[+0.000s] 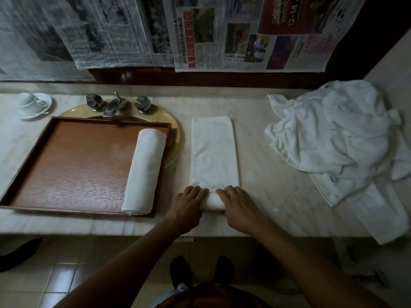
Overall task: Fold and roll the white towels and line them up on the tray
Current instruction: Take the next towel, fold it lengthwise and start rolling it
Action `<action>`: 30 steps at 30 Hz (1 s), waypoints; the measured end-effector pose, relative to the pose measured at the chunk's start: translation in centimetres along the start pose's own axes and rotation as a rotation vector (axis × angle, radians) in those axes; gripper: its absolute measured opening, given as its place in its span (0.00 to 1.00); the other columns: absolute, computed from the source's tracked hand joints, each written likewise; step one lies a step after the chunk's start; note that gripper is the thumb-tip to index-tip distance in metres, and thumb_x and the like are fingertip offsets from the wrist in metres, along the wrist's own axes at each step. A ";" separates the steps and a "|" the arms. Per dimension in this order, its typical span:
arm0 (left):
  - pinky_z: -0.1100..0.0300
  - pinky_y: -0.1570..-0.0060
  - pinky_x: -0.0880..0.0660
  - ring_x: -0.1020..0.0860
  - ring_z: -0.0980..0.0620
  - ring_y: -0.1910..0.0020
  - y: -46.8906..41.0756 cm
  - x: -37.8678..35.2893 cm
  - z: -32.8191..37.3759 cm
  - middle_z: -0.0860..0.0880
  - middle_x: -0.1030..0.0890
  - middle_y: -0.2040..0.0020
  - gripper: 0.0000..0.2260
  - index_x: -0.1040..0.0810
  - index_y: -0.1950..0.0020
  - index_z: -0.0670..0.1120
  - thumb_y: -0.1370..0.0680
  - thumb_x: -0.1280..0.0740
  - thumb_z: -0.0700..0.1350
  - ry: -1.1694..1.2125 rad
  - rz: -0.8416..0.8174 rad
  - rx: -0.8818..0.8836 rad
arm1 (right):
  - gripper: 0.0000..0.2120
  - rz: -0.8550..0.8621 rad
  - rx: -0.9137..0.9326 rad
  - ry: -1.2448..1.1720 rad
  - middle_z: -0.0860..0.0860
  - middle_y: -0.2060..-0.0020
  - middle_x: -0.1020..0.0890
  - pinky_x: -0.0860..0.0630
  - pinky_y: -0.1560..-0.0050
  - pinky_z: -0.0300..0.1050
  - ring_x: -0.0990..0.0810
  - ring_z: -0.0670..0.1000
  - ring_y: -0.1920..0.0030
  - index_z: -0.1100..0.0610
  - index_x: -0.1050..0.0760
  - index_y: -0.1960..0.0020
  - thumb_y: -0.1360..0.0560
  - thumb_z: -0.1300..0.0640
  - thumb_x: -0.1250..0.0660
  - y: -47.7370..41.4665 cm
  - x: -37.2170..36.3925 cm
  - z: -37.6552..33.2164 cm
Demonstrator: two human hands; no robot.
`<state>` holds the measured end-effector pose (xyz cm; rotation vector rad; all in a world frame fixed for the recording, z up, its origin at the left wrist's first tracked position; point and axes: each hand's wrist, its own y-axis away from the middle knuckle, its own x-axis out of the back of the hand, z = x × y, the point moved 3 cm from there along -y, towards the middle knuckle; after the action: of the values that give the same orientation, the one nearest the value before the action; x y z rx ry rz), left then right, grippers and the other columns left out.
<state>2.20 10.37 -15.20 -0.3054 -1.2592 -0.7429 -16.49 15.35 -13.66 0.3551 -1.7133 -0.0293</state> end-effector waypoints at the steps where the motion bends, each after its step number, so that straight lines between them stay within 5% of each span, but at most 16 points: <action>1: 0.47 0.30 0.30 0.36 0.47 0.25 0.6 -0.2 0.0 0.50 0.34 0.25 0.32 0.39 0.20 0.51 0.21 0.30 0.52 0.013 -0.002 -0.008 | 0.32 -0.027 0.008 -0.005 0.54 0.35 0.29 0.27 0.37 0.53 0.28 0.57 0.39 0.52 0.39 0.25 0.25 0.55 0.31 0.3 0.0 -0.2; 7: 0.43 0.31 0.27 0.30 0.45 0.27 5.2 -1.4 0.9 0.47 0.29 0.25 0.32 0.35 0.23 0.48 0.23 0.28 0.54 0.075 0.018 -0.038 | 0.30 -0.180 0.037 -0.079 0.52 0.34 0.30 0.26 0.39 0.53 0.29 0.55 0.38 0.50 0.40 0.25 0.22 0.49 0.30 3.3 -0.3 -1.9; 12: 0.54 0.30 0.30 0.28 0.52 0.32 6.0 -0.3 0.0 0.51 0.29 0.28 0.26 0.33 0.28 0.51 0.21 0.32 0.60 0.389 -0.001 0.063 | 0.25 -0.236 -0.155 -0.356 0.51 0.39 0.26 0.23 0.44 0.50 0.23 0.52 0.45 0.45 0.36 0.35 0.24 0.42 0.27 4.1 0.8 -0.6; 16: 0.50 0.40 0.25 0.27 0.53 0.40 5.3 0.1 -0.8 0.56 0.28 0.36 0.24 0.29 0.35 0.55 0.25 0.38 0.67 0.478 0.006 0.132 | 0.22 -0.145 -0.135 -0.388 0.48 0.37 0.26 0.30 0.37 0.47 0.27 0.51 0.37 0.50 0.28 0.34 0.23 0.41 0.32 3.9 0.5 -0.4; 19: 0.51 0.38 0.25 0.30 0.52 0.37 4.4 0.6 -0.9 0.54 0.29 0.37 0.23 0.25 0.35 0.53 0.23 0.34 0.65 0.547 0.001 0.194 | 0.22 -0.008 -0.125 -0.216 0.50 0.28 0.28 0.34 0.27 0.52 0.31 0.56 0.28 0.52 0.23 0.34 0.23 0.41 0.35 3.8 0.6 -0.4; 21: 0.51 0.37 0.26 0.30 0.51 0.37 3.7 1.0 -1.2 0.53 0.29 0.38 0.19 0.23 0.34 0.53 0.21 0.32 0.60 0.561 -0.016 0.213 | 0.21 0.080 -0.122 -0.090 0.54 0.26 0.28 0.32 0.26 0.59 0.30 0.59 0.28 0.52 0.22 0.33 0.24 0.47 0.29 4.3 0.7 -1.5; 23: 0.50 0.38 0.26 0.30 0.50 0.38 3.2 1.2 -1.3 0.52 0.29 0.40 0.18 0.22 0.34 0.54 0.20 0.32 0.60 0.549 -0.030 0.229 | 0.29 0.133 -0.100 -0.035 0.56 0.26 0.28 0.32 0.26 0.61 0.29 0.60 0.27 0.53 0.26 0.29 0.28 0.54 0.24 5.1 0.2 -3.6; 26: 0.50 0.39 0.25 0.30 0.51 0.38 3.0 1.5 -0.9 0.52 0.29 0.37 0.22 0.24 0.32 0.54 0.21 0.33 0.63 0.410 0.073 0.250 | 0.39 0.092 -0.114 -0.052 0.56 0.19 0.39 0.45 0.22 0.65 0.41 0.63 0.20 0.54 0.43 0.19 0.26 0.59 0.29 5.8 -1.4 -5.0; 30: 0.46 0.31 0.28 0.30 0.46 0.29 4.5 0.5 2.1 0.48 0.29 0.27 0.26 0.31 0.24 0.51 0.20 0.35 0.59 0.111 0.249 0.028 | 0.46 0.095 -0.123 0.014 0.59 0.18 0.44 0.48 0.23 0.68 0.46 0.64 0.19 0.58 0.49 0.17 0.28 0.60 0.29 5.2 -2.5 -4.3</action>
<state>3.65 14.74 -13.28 -0.3854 -1.1021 -0.5218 -13.17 21.71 -14.14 0.1822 -1.7034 -0.0617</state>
